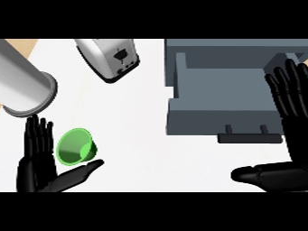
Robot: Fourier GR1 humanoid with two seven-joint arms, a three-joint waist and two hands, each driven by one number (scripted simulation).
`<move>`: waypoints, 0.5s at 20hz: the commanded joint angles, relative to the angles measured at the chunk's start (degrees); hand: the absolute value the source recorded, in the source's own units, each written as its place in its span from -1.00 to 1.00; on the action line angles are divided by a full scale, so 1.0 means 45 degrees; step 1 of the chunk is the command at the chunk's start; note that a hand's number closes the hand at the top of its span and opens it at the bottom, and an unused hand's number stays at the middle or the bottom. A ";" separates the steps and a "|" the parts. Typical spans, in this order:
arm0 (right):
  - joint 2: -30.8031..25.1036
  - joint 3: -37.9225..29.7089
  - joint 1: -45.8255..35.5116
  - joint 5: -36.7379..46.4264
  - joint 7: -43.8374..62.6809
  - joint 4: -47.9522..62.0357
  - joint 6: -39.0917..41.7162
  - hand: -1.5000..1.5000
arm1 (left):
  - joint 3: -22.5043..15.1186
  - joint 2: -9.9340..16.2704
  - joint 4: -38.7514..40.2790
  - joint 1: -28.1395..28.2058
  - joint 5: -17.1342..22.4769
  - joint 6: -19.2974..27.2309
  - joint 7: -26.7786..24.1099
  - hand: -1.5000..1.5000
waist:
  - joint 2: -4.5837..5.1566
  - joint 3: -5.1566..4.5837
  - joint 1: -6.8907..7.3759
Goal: Pick up the cup, place it into the drawer and close the drawer
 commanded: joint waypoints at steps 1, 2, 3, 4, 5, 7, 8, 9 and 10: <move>0.0318 0.0559 -0.0024 0.0448 0.0408 -0.0351 -0.0379 -1.00 | 0.0777 0.0574 -0.0005 0.0585 0.0733 -0.0871 -0.0223 -1.00 | -0.0008 0.0002 0.0015; 0.0178 0.0400 -0.0127 0.0274 0.0489 -0.0412 -0.0265 -1.00 | 0.1034 0.0317 0.1522 0.0587 0.1053 -0.1314 -0.1801 -1.00 | -0.0004 -0.0002 0.0006; -0.0197 -0.0210 -0.0263 -0.0360 0.1185 -0.0801 -0.0126 -1.00 | 0.0846 0.0393 0.0767 0.0645 0.0805 -0.1115 -0.0912 -1.00 | -0.0008 0.0002 -0.0001; 0.0001 -0.0098 0.0084 -0.0241 -0.0028 -0.0387 0.0104 -1.00 | 0.1373 0.0329 0.2175 -0.0777 0.0968 -0.1002 -0.1064 -1.00 | 0.0001 0.0003 -0.0032; -0.0154 -0.0198 0.0367 -0.0436 0.0237 -0.0242 0.0334 -1.00 | 0.0475 -0.0096 0.2100 -0.0244 0.0402 -0.0571 -0.1457 -1.00 | -0.0001 0.0004 -0.0026; -0.0574 -0.1036 -0.0615 -0.0903 0.0221 0.0389 0.0440 -1.00 | 0.0975 0.0153 0.2426 -0.0335 0.0672 -0.1089 -0.1409 -1.00 | 0.0003 0.0004 -0.0002; -0.0401 -0.0822 -0.0381 -0.0498 -0.0361 0.0583 0.0413 -1.00 | 0.1425 0.0367 0.2837 -0.0790 0.0860 -0.1162 -0.1343 -1.00 | 0.0004 0.0004 -0.0009; -0.0278 -0.0218 0.0413 -0.0315 0.0774 -0.1121 0.0198 -1.00 | 0.0372 -0.0096 0.2816 -0.0009 0.0799 -0.0670 -0.2173 -1.00 | -0.0008 0.0002 -0.0029; -0.0057 0.0203 0.0073 -0.0055 0.0733 -0.0689 0.0086 -1.00 | 0.1534 0.0201 0.4133 -0.0709 0.1046 -0.1538 -0.2907 -1.00 | 0.0000 0.0000 -0.0025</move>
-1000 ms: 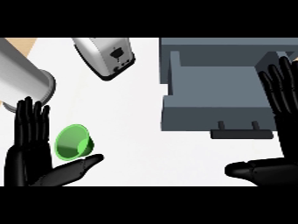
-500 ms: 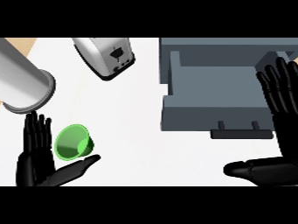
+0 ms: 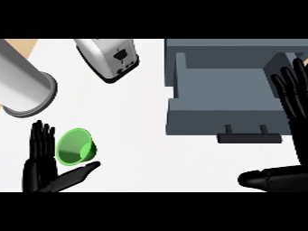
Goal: Pick up the cup, place it into the drawer and close the drawer
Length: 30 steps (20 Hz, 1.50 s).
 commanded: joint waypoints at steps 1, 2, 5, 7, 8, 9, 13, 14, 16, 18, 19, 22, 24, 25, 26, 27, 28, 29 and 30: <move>-0.0267 -0.0495 -0.0923 -0.0385 0.0703 0.0334 -0.0163 -1.00 | 0.0595 0.0151 0.1620 0.0340 0.0643 -0.1190 -0.1601 -1.00 | 0.0005 -0.0005 0.0031; -0.0359 -0.0634 0.0269 -0.0736 0.0296 -0.0485 0.0390 -1.00 | 0.0516 0.0113 0.0965 -0.0667 0.0278 -0.0266 0.0049 -1.00 | -0.0002 0.0001 -0.0016; 0.0169 0.0350 -0.1070 0.0405 0.0980 -0.0298 -0.0652 -1.00 | 0.0817 0.0025 0.2270 0.0005 0.0611 -0.0995 -0.1861 -1.00 | 0.0003 -0.0005 0.0034; -0.0134 -0.0313 -0.0211 -0.0484 0.0343 -0.0096 0.0170 -1.00 | 0.0014 -0.0271 0.1896 -0.0414 0.0512 0.0245 -0.1339 -1.00 | -0.0001 0.0001 0.0002; 0.0139 0.0277 0.0072 0.0159 0.0187 -0.0248 -0.0027 -1.00 | 0.1359 0.0105 0.4251 -0.1220 0.0927 -0.1236 -0.2791 -1.00 | 0.0007 -0.0005 -0.0027; 0.0384 0.0248 0.0553 0.0179 -0.0175 -0.0384 -0.0150 -1.00 | 0.1023 0.0056 0.2707 -0.0135 0.0815 -0.1003 -0.2125 -1.00 | -0.0003 0.0000 0.0002; -0.0017 0.0004 -0.0721 -0.0024 0.0699 0.0077 -0.0206 -1.00 | 0.1755 0.0140 0.4948 -0.2111 0.0948 -0.0807 -0.2666 -1.00 | 0.0007 -0.0003 -0.0023; -0.0109 -0.0123 -0.0025 -0.0208 0.0176 -0.0001 0.0283 -1.00 | 0.1527 0.0228 0.3711 -0.0981 0.0929 -0.1029 -0.2482 -1.00 | -0.0001 0.0001 0.0001; 0.0087 0.0000 -0.0167 0.0071 -0.0692 0.0973 0.0334 -1.00 | 0.1533 0.0217 0.4262 -0.0797 0.0856 -0.1261 -0.2977 -1.00 | 0.0002 0.0001 0.0016; -0.0242 -0.0124 -0.0181 -0.0398 0.1116 -0.0790 0.0155 -1.00 | 0.1721 0.0392 0.4683 -0.1306 0.0906 -0.1210 -0.2749 -1.00 | -0.0003 0.0000 -0.0006; 0.0154 0.0241 -0.0558 -0.0114 0.0746 -0.0090 -0.0142 -1.00 | 0.1599 -0.0131 0.5521 -0.1818 0.0721 -0.0841 -0.3413 -1.00 | 0.0002 -0.0001 -0.0002; 0.0312 0.0659 0.0244 0.0480 0.0246 -0.0525 -0.0057 -1.00 | 0.2522 0.0390 0.8416 -0.2803 0.1089 -0.1795 -0.4994 -1.00 | 0.0010 -0.0006 -0.0048; 0.0366 0.0402 -0.0125 0.0412 -0.0442 0.0536 0.0032 -1.00 | 0.2590 0.0727 0.8175 -0.2838 0.1211 -0.1977 -0.4575 -1.00 | 0.0009 -0.0002 -0.0011; -0.0360 -0.0915 -0.1350 -0.0421 -0.0441 0.1723 0.0367 -1.00 | 0.2381 0.0663 0.7243 -0.2174 0.1383 -0.2423 -0.4517 -1.00 | 0.0015 -0.0001 0.0036; 0.0454 0.0635 0.0371 0.0358 -0.0700 0.0462 0.0301 -1.00 | 0.2519 0.0403 0.8965 -0.3100 0.1102 -0.2123 -0.5607 -1.00 | 0.0009 -0.0004 -0.0034; 0.0205 0.0126 -0.0491 0.0309 -0.0524 0.0960 0.0088 -1.00 | 0.2117 0.0727 0.7035 -0.2032 0.1080 -0.2226 -0.4281 -1.00 | 0.0001 0.0001 0.0014; 0.0194 0.0311 0.0340 0.0008 -0.0183 -0.0204 0.0354 -1.00 | 0.2410 0.0502 0.8733 -0.2923 0.1162 -0.2329 -0.5366 -1.00 | 0.0002 -0.0002 -0.0030; 0.0222 0.0252 -0.0725 0.0196 0.0726 -0.0022 -0.0321 -1.00 | 0.2138 0.0487 0.7905 -0.2357 0.1102 -0.2475 -0.5158 -1.00 | 0.0000 -0.0001 0.0002; 0.0017 -0.0260 -0.0041 -0.0331 -0.0633 0.0647 0.0515 -1.00 | 0.2659 0.0931 0.9054 -0.3233 0.1455 -0.2944 -0.5293 -1.00 | 0.0007 -0.0001 -0.0023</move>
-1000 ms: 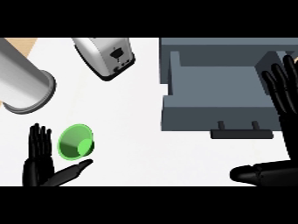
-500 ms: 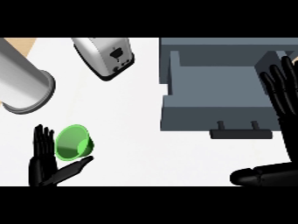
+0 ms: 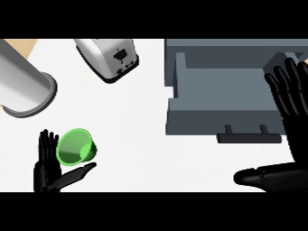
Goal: Pick up the cup, place it into the drawer and close the drawer
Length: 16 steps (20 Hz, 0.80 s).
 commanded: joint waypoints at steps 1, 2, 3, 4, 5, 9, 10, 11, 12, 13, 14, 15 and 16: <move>0.0374 0.0576 0.1195 0.0306 -0.0127 -0.0956 -0.0043 -1.00 | 0.0129 0.0101 0.0571 -0.1095 0.0148 -0.0049 0.0145 -1.00 | -0.0005 0.0002 -0.0046; 0.0306 0.0394 0.0085 0.0459 -0.0352 0.0200 -0.0190 -1.00 | -0.0457 -0.0563 -0.0659 -0.0024 -0.0094 0.0475 0.0235 -1.00 | -0.0005 0.0005 0.0020; 0.0371 0.0817 0.0667 0.0535 0.0544 -0.1206 -0.0333 -1.00 | -0.0047 0.0033 0.0059 0.0042 0.0318 -0.0662 -0.0070 -1.00 | -0.0009 0.0003 -0.0002; 0.0339 0.0483 -0.0235 0.0550 0.0015 -0.0017 -0.0390 -1.00 | 0.0574 -0.0080 0.2290 -0.1593 0.0435 -0.0531 -0.1291 -1.00 | 0.0012 -0.0004 -0.0028; -0.0031 -0.0101 0.0334 -0.0226 0.0501 -0.0775 -0.0046 -1.00 | -0.0059 0.0012 -0.0436 -0.0653 0.0321 -0.0057 0.0443 -1.00 | -0.0009 0.0005 0.0000; 0.0145 0.0318 -0.0321 0.0255 0.0834 -0.0437 -0.0420 -1.00 | 0.0539 0.0220 0.2075 -0.1493 0.0773 -0.1094 -0.0819 -1.00 | 0.0003 0.0000 -0.0009; -0.0242 -0.0484 -0.0229 -0.0457 0.0652 -0.0473 -0.0026 -1.00 | 0.0650 0.0133 0.2760 -0.1933 0.0767 -0.1027 -0.1223 -1.00 | 0.0006 -0.0001 -0.0029; -0.0127 -0.0078 -0.0388 0.0025 0.0824 -0.0344 -0.0235 -1.00 | 0.0465 -0.0151 0.3094 -0.1634 0.0587 -0.1137 -0.1941 -1.00 | 0.0006 -0.0001 -0.0019; 0.0314 0.0469 0.0668 0.0186 0.0526 -0.1142 -0.0256 -1.00 | 0.0365 -0.0101 0.2019 -0.1398 0.0937 -0.1344 -0.0832 -1.00 | -0.0005 0.0002 -0.0020; 0.0295 0.0415 0.0737 0.0358 -0.0258 -0.0480 -0.0015 -1.00 | 0.0127 -0.0211 0.1959 -0.1119 0.0771 -0.1429 -0.1048 -1.00 | -0.0003 0.0004 -0.0006; 0.0086 0.0174 0.0809 -0.0264 0.0539 -0.1085 0.0084 -1.00 | 0.0262 -0.0306 0.2955 -0.1900 0.0847 -0.1730 -0.1290 -1.00 | 0.0003 -0.0001 -0.0056; 0.0433 0.0544 0.0176 0.0460 0.0193 -0.0452 -0.0405 -1.00 | 0.0606 0.0332 0.3516 -0.2198 0.1050 -0.2225 -0.1328 -1.00 | 0.0008 -0.0001 -0.0025; -0.0187 -0.0128 0.0781 -0.0565 0.1349 -0.1970 -0.0007 -1.00 | 0.0418 0.0169 0.2134 -0.1760 0.1303 -0.2298 -0.0572 -1.00 | -0.0014 0.0003 -0.0039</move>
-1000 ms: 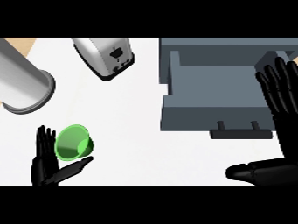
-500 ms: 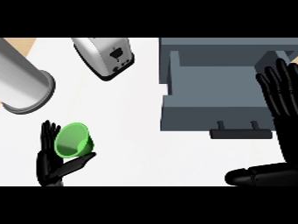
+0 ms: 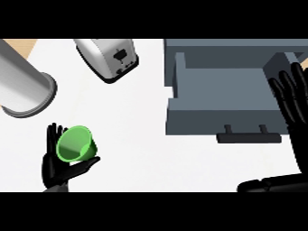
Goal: Pick up the cup, place it into the drawer and close the drawer
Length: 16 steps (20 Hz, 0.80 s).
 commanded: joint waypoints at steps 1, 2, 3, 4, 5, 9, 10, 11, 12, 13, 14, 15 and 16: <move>-0.0331 -0.0610 -0.0651 -0.0584 -0.0442 0.1048 0.0443 -1.00 | 0.0076 0.0183 0.1454 -0.0682 0.0203 -0.1503 -0.0714 -1.00 | 0.0025 -0.0005 -0.0011; -0.0504 -0.1073 -0.0181 -0.0789 -0.0966 0.1228 0.0728 -1.00 | -0.0131 -0.0341 0.0784 -0.0589 0.0204 -0.0962 -0.0489 -1.00 | 0.0010 0.0002 -0.0001; -0.0266 -0.0129 -0.0099 -0.0263 0.0493 -0.0202 0.0169 -1.00 | 0.0104 0.0037 0.1247 -0.0933 0.0470 -0.1577 -0.0343 -1.00 | 0.0002 -0.0004 -0.0027; -0.0517 -0.0981 0.0117 -0.0714 -0.1080 0.1119 0.0900 -1.00 | 0.0174 0.0040 0.2082 -0.0677 0.0275 -0.1757 -0.1422 -1.00 | 0.0014 -0.0001 -0.0018; -0.0440 -0.0775 -0.0573 -0.0697 -0.0002 0.0586 0.0340 -1.00 | -0.0150 0.0239 0.0172 -0.0304 0.0533 -0.1918 0.0104 -1.00 | -0.0009 0.0004 0.0040; 0.0164 0.0231 -0.0224 0.0280 0.0125 0.0056 -0.0222 -1.00 | 0.0371 0.0736 0.3203 -0.1565 0.0448 -0.3466 -0.1980 1.00 | 0.0021 -0.0012 -0.0068; -0.0216 -0.0618 -0.0305 -0.0290 -0.0532 0.1143 0.0272 -1.00 | -0.0266 -0.0176 0.1375 -0.0962 0.0158 -0.2076 -0.1562 1.00 | -0.0001 0.0003 0.0017; -0.0327 -0.0506 -0.0625 -0.0118 -0.0713 0.1577 0.0437 -1.00 | -0.0055 0.0227 0.1554 -0.1198 0.0194 -0.2158 -0.1721 1.00 | 0.0005 0.0002 0.0022; -0.0249 -0.0521 0.0260 -0.0401 -0.0636 0.0639 0.0529 -1.00 | -0.0080 -0.0135 0.1663 -0.1476 0.0085 -0.1703 -0.2091 1.00 | 0.0000 0.0001 -0.0029; -0.0140 -0.0365 -0.0548 0.0030 -0.0242 0.0775 -0.0005 -1.00 | -0.0217 -0.0126 0.0561 -0.0766 0.0141 -0.1312 -0.1608 1.00 | -0.0012 0.0005 0.0044; -0.0369 -0.0568 0.0035 -0.0525 -0.0313 0.0353 0.0533 -1.00 | -0.0075 -0.0140 0.2153 -0.1611 -0.0201 -0.1271 -0.2629 1.00 | 0.0007 -0.0002 -0.0042; -0.0234 -0.0446 -0.0704 -0.0128 0.0045 0.0561 -0.0016 -1.00 | -0.0163 0.0185 0.0508 -0.0734 0.0106 -0.1425 -0.1679 1.00 | -0.0012 0.0004 0.0047; 0.0003 -0.0279 0.0015 0.0047 -0.1416 0.1267 0.0471 -1.00 | -0.0095 -0.0220 0.0969 -0.1167 -0.0108 -0.0680 -0.2323 1.00 | 0.0001 0.0005 0.0020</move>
